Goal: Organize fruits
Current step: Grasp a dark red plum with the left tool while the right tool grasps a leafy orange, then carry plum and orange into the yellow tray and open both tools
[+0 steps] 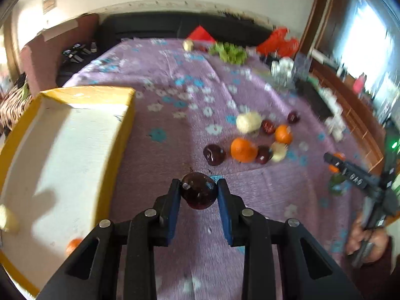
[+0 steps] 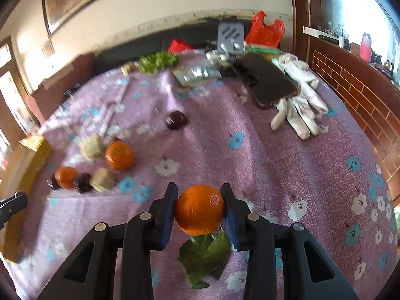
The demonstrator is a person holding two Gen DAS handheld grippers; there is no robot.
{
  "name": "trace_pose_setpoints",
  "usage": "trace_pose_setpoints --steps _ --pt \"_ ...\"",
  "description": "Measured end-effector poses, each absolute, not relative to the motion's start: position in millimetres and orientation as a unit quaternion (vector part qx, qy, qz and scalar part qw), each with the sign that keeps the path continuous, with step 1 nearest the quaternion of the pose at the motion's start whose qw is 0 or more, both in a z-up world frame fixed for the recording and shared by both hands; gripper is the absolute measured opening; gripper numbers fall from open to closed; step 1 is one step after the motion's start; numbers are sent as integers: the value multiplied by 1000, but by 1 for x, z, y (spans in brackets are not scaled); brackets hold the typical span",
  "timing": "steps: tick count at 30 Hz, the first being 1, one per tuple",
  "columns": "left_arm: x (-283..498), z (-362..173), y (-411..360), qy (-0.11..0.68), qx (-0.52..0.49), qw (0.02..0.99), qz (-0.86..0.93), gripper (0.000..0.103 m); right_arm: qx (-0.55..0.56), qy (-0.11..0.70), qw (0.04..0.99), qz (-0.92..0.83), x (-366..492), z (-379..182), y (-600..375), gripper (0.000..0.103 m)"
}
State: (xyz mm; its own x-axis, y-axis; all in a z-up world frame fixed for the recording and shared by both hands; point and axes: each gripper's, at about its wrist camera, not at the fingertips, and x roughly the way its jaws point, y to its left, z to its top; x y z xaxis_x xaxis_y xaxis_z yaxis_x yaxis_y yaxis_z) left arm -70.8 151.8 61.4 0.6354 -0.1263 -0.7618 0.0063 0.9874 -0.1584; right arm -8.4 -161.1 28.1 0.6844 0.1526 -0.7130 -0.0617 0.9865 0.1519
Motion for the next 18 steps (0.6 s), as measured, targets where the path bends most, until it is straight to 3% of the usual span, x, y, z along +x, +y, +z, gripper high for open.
trace_pose_setpoints --steps 8,18 --pt "-137 104 225 378 -121 918 0 28 85 378 914 120 -33 74 -124 39" --pt "-184 87 319 378 -176 903 105 29 86 403 857 309 -50 109 22 40"
